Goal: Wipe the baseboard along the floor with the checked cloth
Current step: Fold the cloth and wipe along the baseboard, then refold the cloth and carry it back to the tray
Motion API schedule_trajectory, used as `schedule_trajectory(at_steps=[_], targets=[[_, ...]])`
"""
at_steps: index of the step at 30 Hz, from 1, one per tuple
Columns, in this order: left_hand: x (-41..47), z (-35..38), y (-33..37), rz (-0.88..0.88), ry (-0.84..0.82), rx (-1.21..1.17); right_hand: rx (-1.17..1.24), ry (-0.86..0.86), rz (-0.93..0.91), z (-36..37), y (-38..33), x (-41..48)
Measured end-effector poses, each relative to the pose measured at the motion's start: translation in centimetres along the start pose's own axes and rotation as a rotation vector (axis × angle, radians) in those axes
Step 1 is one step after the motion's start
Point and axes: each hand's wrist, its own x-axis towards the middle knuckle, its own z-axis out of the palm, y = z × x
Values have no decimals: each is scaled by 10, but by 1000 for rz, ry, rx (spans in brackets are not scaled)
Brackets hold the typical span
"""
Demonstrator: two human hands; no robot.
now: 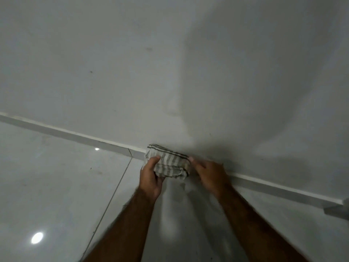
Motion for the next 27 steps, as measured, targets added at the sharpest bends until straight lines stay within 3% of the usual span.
schedule_trajectory(at_steps=[2,3,5,8,13,17,27], targets=[[-5,8,9,-7,-56,8,628,-192,349,-1,1,2],[-8,13,12,-9,-81,25,839,-267,397,-2,0,4],[-15,21,17,-13,-133,58,1013,-317,356,-6,-7,6],[-27,32,32,-20,-196,161,1005,-278,326,-17,-25,2],[-87,57,90,-127,-88,452,911,-234,372,-75,-71,-37],[-110,73,118,-154,-97,481,894,-248,347,-104,-91,-55],[-241,213,266,-106,-235,632,917,-184,319,-276,-225,-145]])
